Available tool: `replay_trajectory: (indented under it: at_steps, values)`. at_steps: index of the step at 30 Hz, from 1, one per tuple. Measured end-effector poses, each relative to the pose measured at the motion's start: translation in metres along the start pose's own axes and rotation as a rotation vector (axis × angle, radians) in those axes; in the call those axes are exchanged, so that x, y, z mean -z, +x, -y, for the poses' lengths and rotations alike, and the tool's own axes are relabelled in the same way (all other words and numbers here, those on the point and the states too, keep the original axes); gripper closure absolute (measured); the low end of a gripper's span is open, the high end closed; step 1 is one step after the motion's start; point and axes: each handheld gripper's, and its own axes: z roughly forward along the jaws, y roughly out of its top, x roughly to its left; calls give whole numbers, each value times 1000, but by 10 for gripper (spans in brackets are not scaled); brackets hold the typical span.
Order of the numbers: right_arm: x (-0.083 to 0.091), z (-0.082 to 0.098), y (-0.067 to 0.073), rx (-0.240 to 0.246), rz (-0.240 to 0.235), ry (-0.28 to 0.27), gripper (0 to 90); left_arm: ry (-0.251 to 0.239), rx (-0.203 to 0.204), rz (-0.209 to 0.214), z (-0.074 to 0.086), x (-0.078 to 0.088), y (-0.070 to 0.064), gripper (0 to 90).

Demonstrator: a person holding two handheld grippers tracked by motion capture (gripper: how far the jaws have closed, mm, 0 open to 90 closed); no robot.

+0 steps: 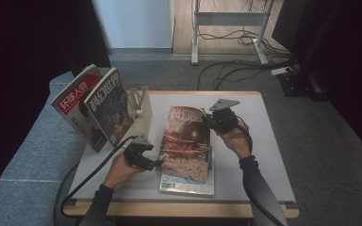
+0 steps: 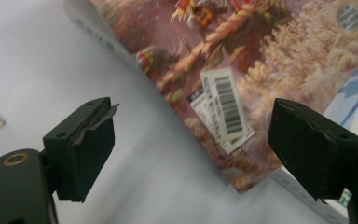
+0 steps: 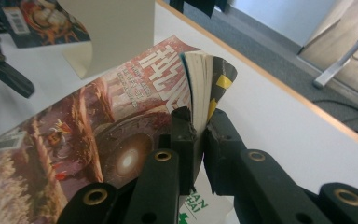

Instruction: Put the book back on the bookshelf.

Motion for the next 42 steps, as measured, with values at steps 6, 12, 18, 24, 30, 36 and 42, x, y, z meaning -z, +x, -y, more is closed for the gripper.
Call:
replay_trajectory:
  at_steps: [6, 12, 18, 24, 30, 36, 42]
  values:
    - [12, -10, 5, 23, -9, -26, 811, -13, -10, 31, -11, 6, 2, 144]
    - [22, -16, 7, 41, -20, -50, 814, 5, -39, 31, -24, 9, 7, 169]
    - [30, -20, 9, 60, -31, -70, 814, 22, -53, 70, -38, 8, 15, 198]
    - [39, -23, 11, 85, -45, -91, 814, 71, -74, 93, -53, 4, 21, 244]
    - [47, -27, 15, 113, -59, -122, 814, 62, -67, 140, -59, -1, 28, 281]
    - [50, -32, 18, 131, -69, -134, 814, 57, -94, 152, -67, 6, 26, 408]
    - [56, -33, 16, 120, -75, -145, 820, 16, -114, 158, -73, 19, 20, 436]
